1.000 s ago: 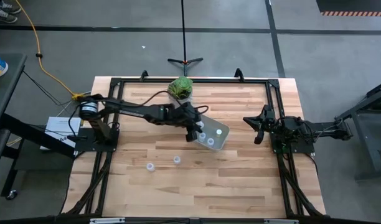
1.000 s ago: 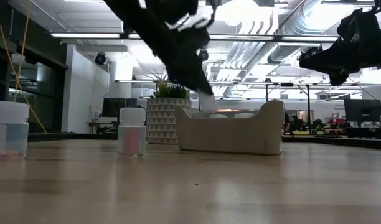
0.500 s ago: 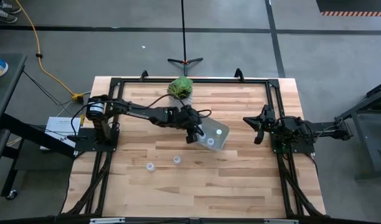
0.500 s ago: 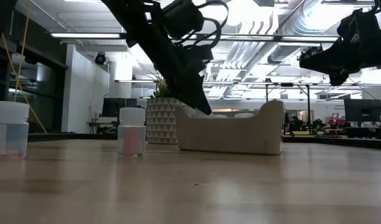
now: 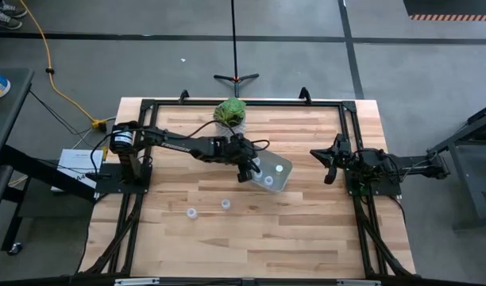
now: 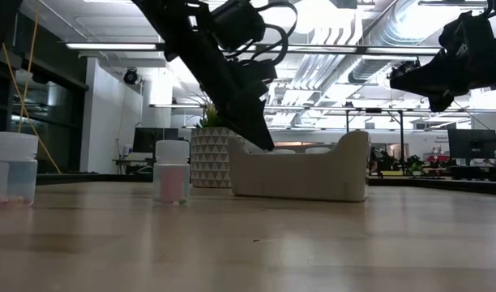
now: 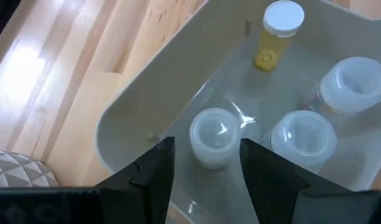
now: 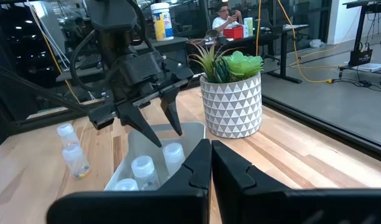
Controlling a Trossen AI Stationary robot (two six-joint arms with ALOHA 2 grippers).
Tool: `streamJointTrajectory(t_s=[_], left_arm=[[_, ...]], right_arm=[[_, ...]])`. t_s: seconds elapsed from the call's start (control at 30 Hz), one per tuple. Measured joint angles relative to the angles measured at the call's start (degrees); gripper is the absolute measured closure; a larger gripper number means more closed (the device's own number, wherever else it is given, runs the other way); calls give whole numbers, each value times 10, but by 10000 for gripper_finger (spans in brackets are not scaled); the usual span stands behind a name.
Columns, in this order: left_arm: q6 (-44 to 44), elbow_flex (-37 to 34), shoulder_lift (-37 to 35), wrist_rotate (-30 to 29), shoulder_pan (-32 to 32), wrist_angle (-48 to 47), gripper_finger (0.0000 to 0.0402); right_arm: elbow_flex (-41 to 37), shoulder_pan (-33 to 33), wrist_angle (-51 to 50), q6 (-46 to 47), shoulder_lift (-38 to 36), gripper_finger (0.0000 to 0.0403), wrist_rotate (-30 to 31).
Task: Pick and place pill bottles into a basket
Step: Put the transparent capsule bottle into the white bin
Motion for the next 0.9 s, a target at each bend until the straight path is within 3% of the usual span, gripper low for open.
streamJointTrajectory(t_s=[0.2,0.4,0.57,0.7,0.9], left_arm=[[4,28,-26,14,0,-8,186],[-8,91,-54,197,-3,-165,186],[-40,112,-55,248,-32,-317,186],[-56,112,-55,251,-89,-360,186],[-48,111,-55,158,-169,-366,186]], right_arm=[[0,0,-1,0,0,401,0],[0,0,-2,0,0,401,6],[0,0,-4,0,0,399,6],[0,0,-5,0,0,401,6],[0,0,-5,0,0,397,6]])
